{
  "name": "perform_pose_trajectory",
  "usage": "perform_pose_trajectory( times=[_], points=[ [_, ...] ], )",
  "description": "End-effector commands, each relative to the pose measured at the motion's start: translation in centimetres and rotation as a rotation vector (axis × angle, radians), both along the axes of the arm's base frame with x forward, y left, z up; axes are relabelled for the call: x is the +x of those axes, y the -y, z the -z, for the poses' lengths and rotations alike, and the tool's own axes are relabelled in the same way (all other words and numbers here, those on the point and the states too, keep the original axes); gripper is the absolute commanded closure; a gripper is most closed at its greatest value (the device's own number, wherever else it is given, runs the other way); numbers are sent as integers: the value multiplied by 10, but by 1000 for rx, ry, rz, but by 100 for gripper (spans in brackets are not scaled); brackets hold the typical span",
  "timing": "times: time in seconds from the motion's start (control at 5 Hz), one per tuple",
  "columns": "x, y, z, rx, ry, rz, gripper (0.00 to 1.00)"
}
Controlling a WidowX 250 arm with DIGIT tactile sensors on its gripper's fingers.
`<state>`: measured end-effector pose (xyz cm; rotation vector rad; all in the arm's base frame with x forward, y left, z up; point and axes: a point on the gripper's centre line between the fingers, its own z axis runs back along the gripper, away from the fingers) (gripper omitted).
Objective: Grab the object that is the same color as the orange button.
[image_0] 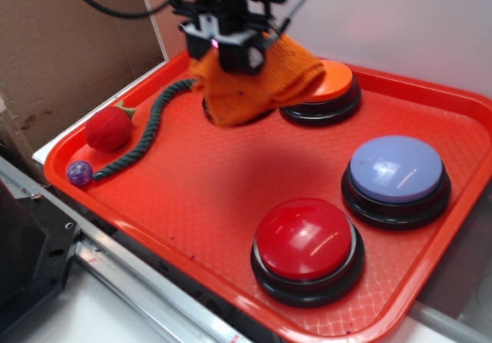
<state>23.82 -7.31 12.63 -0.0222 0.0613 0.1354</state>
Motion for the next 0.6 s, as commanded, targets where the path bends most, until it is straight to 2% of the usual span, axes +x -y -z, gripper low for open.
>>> perform_pose_trajectory(
  times=[0.0,0.2,0.4],
  points=[
    [-24,-31,-77,-25,149,86,100],
    [-35,-36,-85,-18,199,139,100],
    [-33,-36,-83,-12,151,161,100]
  ],
)
